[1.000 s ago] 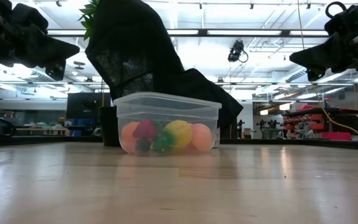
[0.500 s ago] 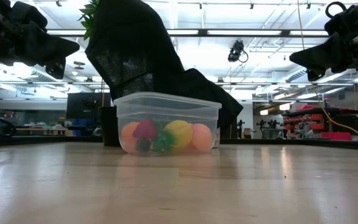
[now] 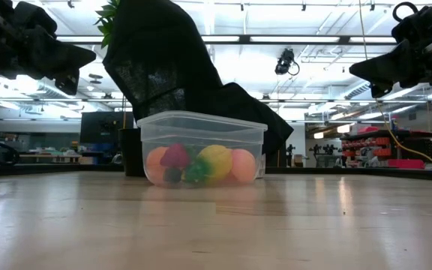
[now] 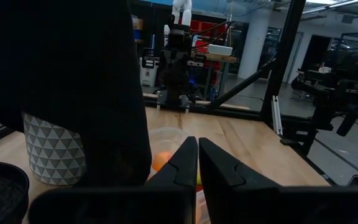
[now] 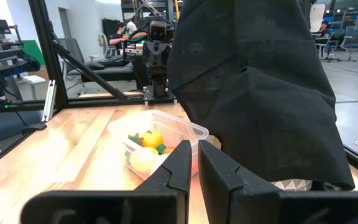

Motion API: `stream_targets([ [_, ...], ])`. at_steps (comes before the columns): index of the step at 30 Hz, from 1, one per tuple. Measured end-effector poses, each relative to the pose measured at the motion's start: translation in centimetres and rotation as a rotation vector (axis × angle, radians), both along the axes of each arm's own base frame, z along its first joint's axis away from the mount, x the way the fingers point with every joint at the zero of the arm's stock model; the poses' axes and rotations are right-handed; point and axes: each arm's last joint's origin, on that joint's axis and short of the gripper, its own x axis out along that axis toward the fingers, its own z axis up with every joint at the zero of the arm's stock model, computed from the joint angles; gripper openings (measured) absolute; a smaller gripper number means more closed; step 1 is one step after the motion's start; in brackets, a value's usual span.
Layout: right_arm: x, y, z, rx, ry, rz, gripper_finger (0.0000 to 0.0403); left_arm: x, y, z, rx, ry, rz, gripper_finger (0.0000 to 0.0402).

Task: Pick and placing Produce into tupperware
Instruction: Return to Home Position

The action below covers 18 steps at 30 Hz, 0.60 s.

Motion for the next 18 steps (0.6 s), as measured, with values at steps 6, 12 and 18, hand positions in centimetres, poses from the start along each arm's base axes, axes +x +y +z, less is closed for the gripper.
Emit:
stream_targets([
  [6,0.00,0.00,0.00,0.000,0.000,0.000,0.0034,0.00,0.00,0.00,0.000,0.000,0.000,0.0029],
  [12,0.00,0.00,0.00,0.000,0.000,0.000,0.0034,0.00,0.00,0.00,0.000,0.000,0.000,0.0025],
  [18,0.00,0.00,0.00,0.000,0.000,0.000,0.0034,0.00,0.00,0.00,0.000,0.000,0.000,0.0019],
])
